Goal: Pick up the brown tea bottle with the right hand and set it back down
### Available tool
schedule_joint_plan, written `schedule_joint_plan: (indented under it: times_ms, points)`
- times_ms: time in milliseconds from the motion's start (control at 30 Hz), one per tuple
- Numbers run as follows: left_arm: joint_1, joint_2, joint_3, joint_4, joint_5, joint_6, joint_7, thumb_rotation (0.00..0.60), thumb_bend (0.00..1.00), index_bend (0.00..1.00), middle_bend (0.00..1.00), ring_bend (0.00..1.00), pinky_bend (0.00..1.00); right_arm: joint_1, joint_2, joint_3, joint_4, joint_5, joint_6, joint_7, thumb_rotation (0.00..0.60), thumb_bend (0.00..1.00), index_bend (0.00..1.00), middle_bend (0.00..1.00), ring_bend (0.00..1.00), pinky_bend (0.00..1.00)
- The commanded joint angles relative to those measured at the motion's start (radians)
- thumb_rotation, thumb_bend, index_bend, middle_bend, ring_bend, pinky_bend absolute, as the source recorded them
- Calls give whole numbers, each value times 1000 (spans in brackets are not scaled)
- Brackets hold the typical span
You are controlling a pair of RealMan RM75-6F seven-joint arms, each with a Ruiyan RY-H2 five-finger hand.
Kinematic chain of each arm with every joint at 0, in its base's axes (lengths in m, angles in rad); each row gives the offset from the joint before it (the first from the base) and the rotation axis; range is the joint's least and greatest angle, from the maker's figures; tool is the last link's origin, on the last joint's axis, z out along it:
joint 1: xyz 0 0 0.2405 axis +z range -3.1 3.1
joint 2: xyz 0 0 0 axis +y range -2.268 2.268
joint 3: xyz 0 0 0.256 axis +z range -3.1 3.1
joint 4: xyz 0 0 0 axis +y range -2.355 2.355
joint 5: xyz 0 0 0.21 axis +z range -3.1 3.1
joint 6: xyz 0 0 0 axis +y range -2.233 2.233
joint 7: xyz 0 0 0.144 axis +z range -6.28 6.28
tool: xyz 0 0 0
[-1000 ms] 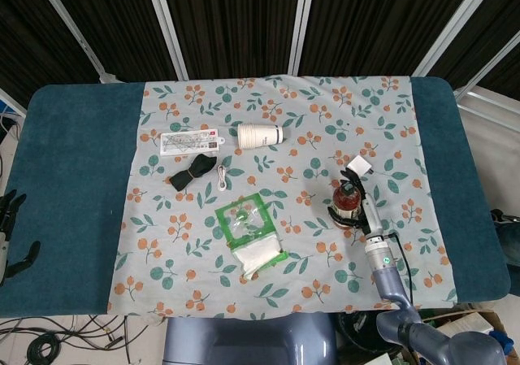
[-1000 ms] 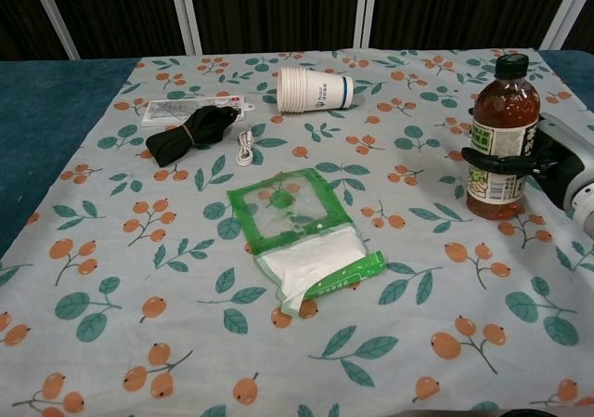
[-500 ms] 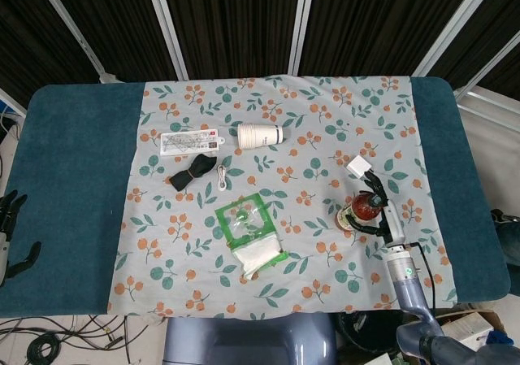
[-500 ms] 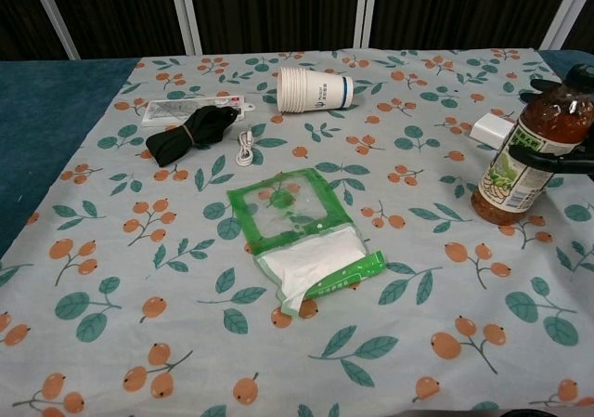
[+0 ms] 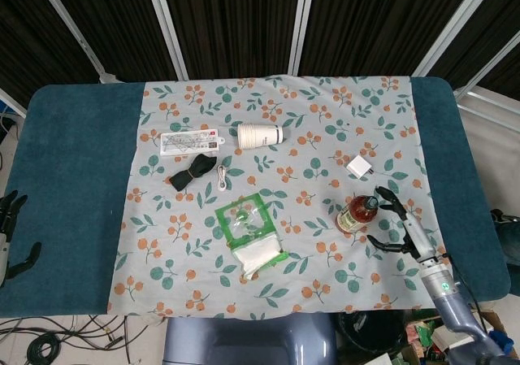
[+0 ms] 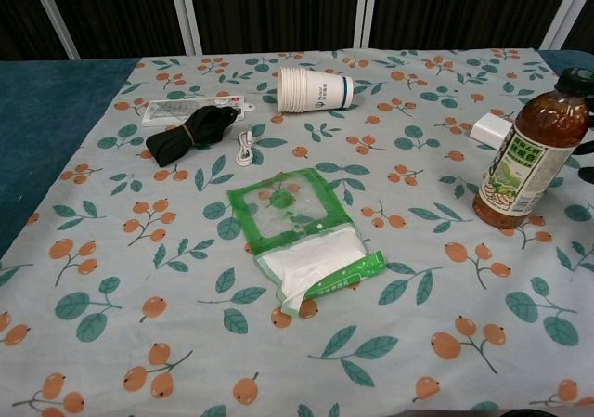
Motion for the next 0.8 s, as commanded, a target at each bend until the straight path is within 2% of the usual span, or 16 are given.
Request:
schedule_joint_plan:
  times_ms: [33,133,200,333,400,533,667,800]
  points:
    - [1,0,0,0,1,1,0,600,371,28,0,0,0,-19,158,-36,-140,-22,4,-126,600,180,0,63,76,166]
    - [1,0,1,-2,2,3,2,600,371,28,0,0,0,-42,216,-31,-180,0,25,-279,600,180,0,59,76,166]
    - [2,-1,1,-2,2,4,3,600,372,28,0,0,0,-66,236,-18,-199,31,52,-443,600,180,0,55,71,166]
    - [3,-2,1,-2,2,7,5,600,372,28,0,0,0,-132,220,14,-226,102,162,-872,600,178,0,52,67,167]
    - [4,-2,0,-2,1,7,5,600,372,28,0,0,0,-160,194,24,-239,110,223,-982,600,178,0,52,67,167]
    - [5,-2,-1,-2,1,10,4,600,372,28,0,0,0,-205,163,18,-247,90,303,-1026,600,178,0,52,66,166]
    - [7,-2,-1,-2,2,13,4,600,372,28,0,0,0,-238,153,3,-252,76,339,-1060,600,178,0,49,66,166]
    - [8,-2,1,-2,5,15,7,600,372,28,0,0,0,-257,160,16,-275,75,372,-1099,600,177,0,49,66,166]
